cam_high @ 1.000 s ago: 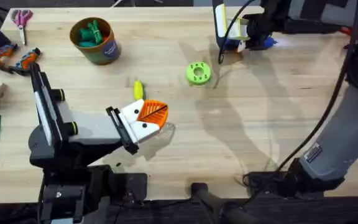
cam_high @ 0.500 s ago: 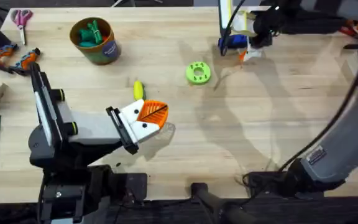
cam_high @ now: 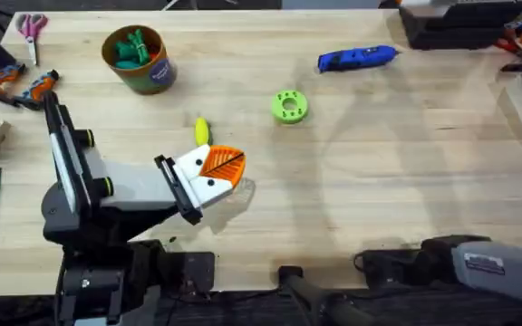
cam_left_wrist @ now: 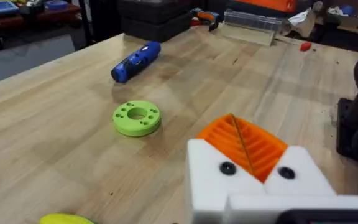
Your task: Pick up the gripper from the table and insert it into the empty holder that is missing its gripper. Then pick up a screw, insert it into the mounting hole, and use the screwdriver to tighten it. Finally, clean up the table by picking up the vegetable and placing it into the bucket.
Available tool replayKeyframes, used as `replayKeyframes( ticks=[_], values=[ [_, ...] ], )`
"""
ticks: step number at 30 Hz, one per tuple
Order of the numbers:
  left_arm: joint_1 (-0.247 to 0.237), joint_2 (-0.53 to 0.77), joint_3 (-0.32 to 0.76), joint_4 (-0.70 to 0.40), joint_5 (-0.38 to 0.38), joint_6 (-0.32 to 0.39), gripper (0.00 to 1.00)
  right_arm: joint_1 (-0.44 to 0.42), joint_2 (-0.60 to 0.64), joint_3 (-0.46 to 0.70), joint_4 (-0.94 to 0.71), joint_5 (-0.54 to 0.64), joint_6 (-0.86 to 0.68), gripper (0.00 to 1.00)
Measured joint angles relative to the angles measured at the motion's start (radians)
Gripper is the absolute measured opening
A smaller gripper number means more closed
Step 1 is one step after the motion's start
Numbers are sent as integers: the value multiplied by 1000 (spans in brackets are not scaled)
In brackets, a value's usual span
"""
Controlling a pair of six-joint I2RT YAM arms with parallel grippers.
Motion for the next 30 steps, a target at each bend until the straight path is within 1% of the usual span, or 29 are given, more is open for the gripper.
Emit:
replayKeyframes(
  ticks=[4,5,8,9,11,14,15,16,20,22,25,26,27,30],
  values=[
    [0,0,0,0,0,0,5,0,-92,0,-5,0,221,991],
    [0,0,0,0,0,0,5,0,-146,0,-17,0,390,990],
    [0,0,0,0,0,0,7,0,-186,0,-27,0,533,990],
    [0,0,0,0,0,5,48,0,-197,0,-36,0,574,990],
    [0,0,0,0,0,4,351,0,-224,0,-74,0,644,991],
    [0,0,0,0,0,4,818,0,-258,0,-163,-1,703,991],
    [0,0,0,0,0,1,942,0,-268,0,-199,-1,715,991],
    [0,0,0,0,0,2,974,0,-276,0,-235,-1,724,991],
    [0,0,0,7,-14,15,985,0,-297,0,-381,-1,756,991],
    [0,0,0,9,-40,6,985,0,-303,0,-430,-1,778,992],
    [0,0,5,4,-98,-27,985,0,-313,0,-478,-1,806,991],
    [0,0,15,-15,-118,-32,985,0,-317,0,-486,-1,812,991],
    [0,0,37,-59,-146,-40,985,0,-322,0,-490,-1,817,991],
    [0,0,111,-225,-244,-55,985,0,-332,0,-496,-1,829,991]
  ],
)
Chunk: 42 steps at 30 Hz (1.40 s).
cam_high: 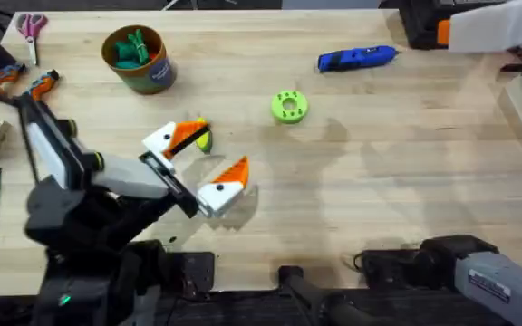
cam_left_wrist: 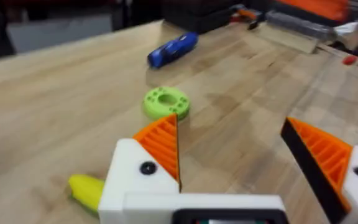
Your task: Pick up the gripper from the table and insert it into the empty holder that is missing its gripper. Then pick up a screw, insert it into the mounting hole, and use the screwdriver to tighten it. Finally, clean up the table by picking up the vegetable and placing it into the bucket.
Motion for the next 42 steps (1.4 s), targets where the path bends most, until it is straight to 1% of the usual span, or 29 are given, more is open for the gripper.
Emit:
replayKeyframes(
  ticks=[1,2,6,9,10,13,16,19,21,23,27,28,30,34,36,40,42],
  values=[
    [0,0,36,-64,-41,-2,985,0,0,0,0,0,2,991],
    [0,14,172,-238,-165,-8,985,0,-1,0,0,0,3,991],
    [0,107,411,-466,-347,-6,985,0,-1,0,0,0,5,991],
    [0,241,595,-635,-466,5,985,0,-1,0,0,0,6,992],
    [0,292,648,-679,-495,6,985,0,-1,0,0,0,6,992],
    [0,471,800,-784,-550,9,985,0,-1,0,0,0,6,990],
    [0,676,951,-890,-569,-19,985,0,-1,0,0,0,6,991],
    [0,861,1080,-995,-562,-52,985,0,-1,0,-4,0,6,991],
    [0,963,1141,-1052,-545,-63,985,0,-1,0,-6,0,6,990],
    [0,1052,1167,-1060,-534,-71,985,0,-1,0,-6,0,6,990],
    [0,1198,1174,-1079,-521,-80,985,0,-1,0,-12,0,6,992],
    [-1,1312,1174,-1092,-527,-107,988,0,-1,0,-39,0,6,991],
    [-9,1376,1174,-1079,-559,-145,988,0,-1,0,-52,0,7,991],
    [-53,1478,1168,-995,-645,-226,986,0,-1,0,-57,0,9,991],
    [-88,1505,1152,-938,-678,-262,986,0,-1,0,-57,0,9,991],
    [-155,1529,1092,-815,-704,-318,986,0,-1,0,-57,0,9,992],
    [-175,1539,1054,-760,-708,-348,986,0,-1,0,-57,0,9,992]
  ],
)
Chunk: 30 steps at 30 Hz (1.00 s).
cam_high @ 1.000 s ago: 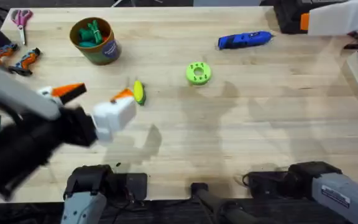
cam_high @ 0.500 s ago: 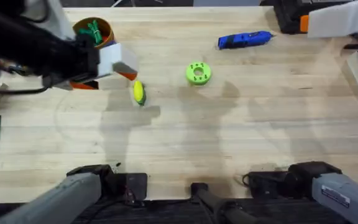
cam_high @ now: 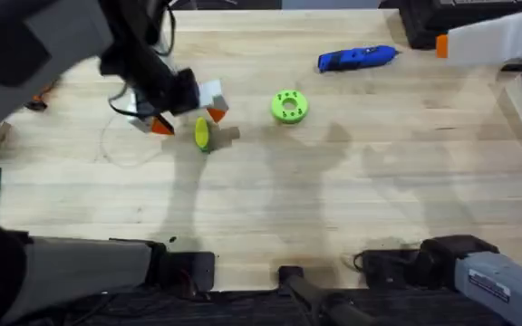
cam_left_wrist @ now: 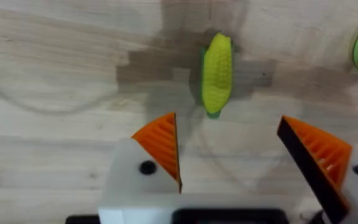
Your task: Pick up the gripper from the table and insert it into the empty holder that is missing its gripper. Then pick up a screw, insert it into the mounting hole, and use the screwdriver to tighten it. Finally, clean up the table by picking up the vegetable and placing it into the bucket.
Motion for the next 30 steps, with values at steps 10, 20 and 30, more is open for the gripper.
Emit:
replayKeyframes(
  ticks=[10,20,30],
  values=[
    [-5,75,-133,163,-20,-100,985,0,0,0,0,0,0,992],
    [-6,135,-132,197,-66,-114,840,0,0,0,0,0,0,991],
    [-4,136,-130,199,-67,-106,28,0,1,0,0,0,0,992]
  ],
)
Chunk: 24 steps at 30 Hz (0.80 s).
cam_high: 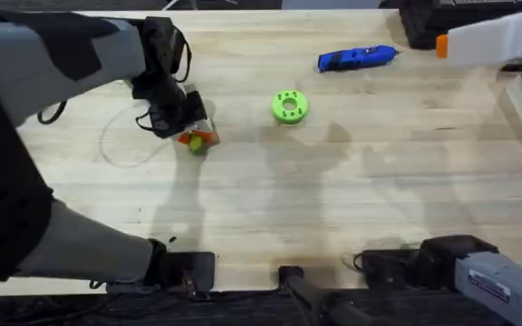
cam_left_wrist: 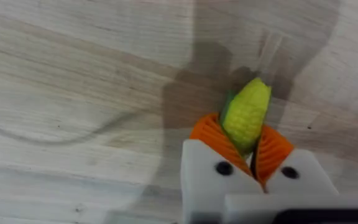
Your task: Pick up the gripper from the table and insert it into the empty holder that is missing its gripper. Then pick up a screw, insert it into the mounting hole, and use the screwdriver to tighten it. Finally, clean up the table by picking up the vegetable and placing it into the bucket.
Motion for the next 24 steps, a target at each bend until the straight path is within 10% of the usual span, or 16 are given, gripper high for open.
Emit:
replayKeyframes(
  ticks=[12,24],
  values=[
    [0,-95,231,-146,-19,123,28,0,42,0,1,0,0,990],
    [82,-187,431,-1,-245,169,28,0,44,0,1,0,0,992]
  ],
)
